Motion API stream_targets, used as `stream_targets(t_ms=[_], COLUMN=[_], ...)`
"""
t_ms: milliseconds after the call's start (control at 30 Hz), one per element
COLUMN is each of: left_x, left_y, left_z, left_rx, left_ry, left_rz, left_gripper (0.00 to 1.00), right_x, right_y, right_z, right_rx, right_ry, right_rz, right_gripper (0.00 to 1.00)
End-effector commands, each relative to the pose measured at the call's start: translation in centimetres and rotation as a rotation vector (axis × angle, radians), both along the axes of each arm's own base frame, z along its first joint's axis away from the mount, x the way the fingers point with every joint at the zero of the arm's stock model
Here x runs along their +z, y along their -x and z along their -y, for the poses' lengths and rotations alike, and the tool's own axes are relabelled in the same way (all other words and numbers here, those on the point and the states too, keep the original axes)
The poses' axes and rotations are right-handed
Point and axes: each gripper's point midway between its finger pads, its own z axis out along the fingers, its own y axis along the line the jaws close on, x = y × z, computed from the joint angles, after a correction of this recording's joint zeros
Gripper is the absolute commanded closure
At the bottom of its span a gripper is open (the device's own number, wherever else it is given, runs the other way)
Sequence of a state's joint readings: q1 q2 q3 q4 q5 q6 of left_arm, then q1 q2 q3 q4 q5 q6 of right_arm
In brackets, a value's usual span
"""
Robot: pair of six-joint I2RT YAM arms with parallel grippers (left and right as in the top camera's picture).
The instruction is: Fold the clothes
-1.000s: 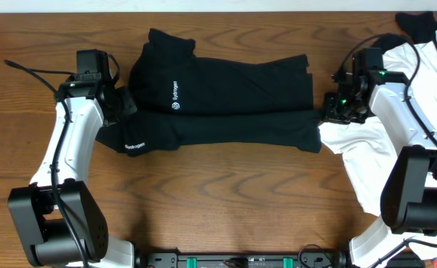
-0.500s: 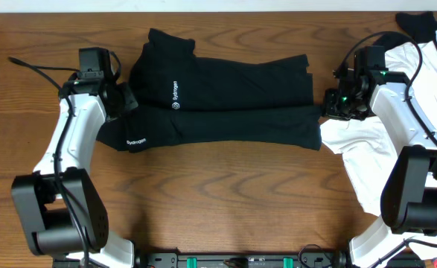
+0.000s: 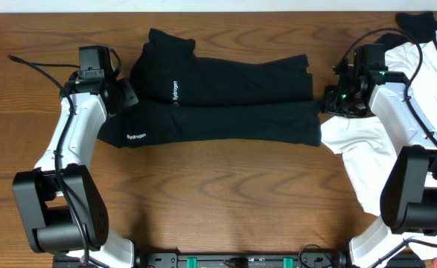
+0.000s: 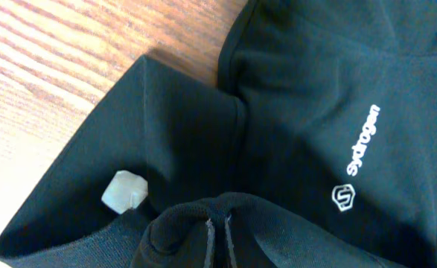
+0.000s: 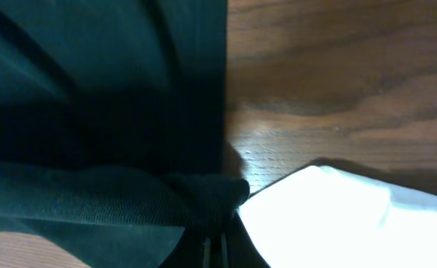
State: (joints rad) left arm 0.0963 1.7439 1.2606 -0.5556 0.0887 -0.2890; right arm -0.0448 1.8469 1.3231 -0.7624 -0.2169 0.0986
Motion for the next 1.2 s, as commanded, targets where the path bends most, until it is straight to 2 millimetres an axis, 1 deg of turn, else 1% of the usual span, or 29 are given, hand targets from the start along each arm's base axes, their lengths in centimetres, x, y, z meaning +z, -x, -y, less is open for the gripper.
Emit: stream_targets(t_ms=[0,100,133,167,200,233,267,300,333,400,567,667,733,800,867,900,967,1000,1033,1100,1133,1167], left_x=[-0.2,-0.1,-0.1,-0.1,-0.1,-0.1,-0.1,-0.1,-0.1,-0.2,-0.4,-0.8,-1.2,-1.5,-1.7,-1.8,-1.9,-1.9,-1.9,-2.0,-2.0,-2.0], left_y=[-0.2,-0.4,-0.4,-0.4,-0.4,-0.4,-0.4,-0.4,-0.4,-0.3,0.2,1.2,2.1,2.9,3.5,3.9,4.2,4.3,4.4,4.6,4.7,4.8], left_z=[-0.7,-0.7,-0.7,-0.7,-0.7,-0.7,-0.7,-0.7,-0.7,-0.7,-0.6,-0.5,-0.4,-0.4,-0.3,-0.3,-0.2,-0.2,-0.2,-0.2,-0.2,-0.2], left_rx=[0.021,0.021,0.021,0.021,0.020,0.021,0.021,0.021,0.021,0.020,0.020,0.020,0.019,0.019,0.019,0.018,0.018,0.018,0.018,0.017,0.017,0.017], left_ry=[-0.026,-0.027,-0.027,-0.027,-0.027,-0.027,-0.027,-0.027,-0.027,-0.026,-0.024,-0.020,-0.016,-0.013,-0.011,-0.010,-0.008,-0.008,-0.008,-0.007,-0.007,-0.006], left_rz=[0.005,0.011,0.011,0.011,0.011,0.011,0.011,0.011,0.011,0.007,-0.017,-0.061,-0.100,-0.132,-0.160,-0.174,-0.188,-0.192,-0.197,-0.205,-0.209,-0.212], left_gripper=[0.94,0.94,0.92,0.83,0.66,0.46,0.09,0.02,0.02,0.02,0.02,0.02,0.02,0.02,0.02,0.02,0.01,0.05,0.17,0.49,0.56,0.59], right_x=[0.8,0.8,0.8,0.7,0.7,0.7,0.6,0.6,0.6,0.5,0.5,0.3,0.3,0.1,-0.2,-0.5,-1.1,-1.3,-1.6,-2.1,-2.2,-2.4], right_y=[-0.5,-0.7,-0.7,-0.7,-0.7,-0.7,-0.6,-0.6,-0.5,-0.4,-0.3,-0.1,0.0,0.4,0.8,1.0,1.4,1.5,1.7,2.0,2.2,2.3], right_z=[-1.0,-1.6,-1.6,-1.5,-1.3,-1.2,-1.0,-0.8,-0.7,-0.6,-0.6,-0.8,-1.5,-2.4,-2.8,-3.0,-3.6,-3.8,-4.2,-4.9,-5.4,-5.7], right_rx=[0.021,0.040,0.040,0.037,0.034,0.032,0.029,0.026,0.023,0.022,0.022,0.027,0.040,0.059,0.070,0.075,0.089,0.096,0.106,0.124,0.137,0.153], right_ry=[0.006,0.008,0.012,0.020,0.030,0.036,0.046,0.055,0.064,0.070,0.068,0.060,0.026,-0.012,-0.020,-0.019,-0.020,-0.022,-0.025,-0.026,-0.025,-0.023], right_rz=[0.029,0.040,0.041,0.040,0.039,0.039,0.037,0.034,0.031,0.026,0.022,0.017,0.013,0.006,-0.005,-0.010,-0.016,-0.017,-0.019,-0.020,-0.020,-0.019], right_gripper=[0.99,0.99,0.99,0.98,0.94,0.85,0.69,0.60,0.53,0.50,0.50,0.51,0.55,0.66,0.80,0.85,0.91,0.93,0.94,0.94,0.94,0.95])
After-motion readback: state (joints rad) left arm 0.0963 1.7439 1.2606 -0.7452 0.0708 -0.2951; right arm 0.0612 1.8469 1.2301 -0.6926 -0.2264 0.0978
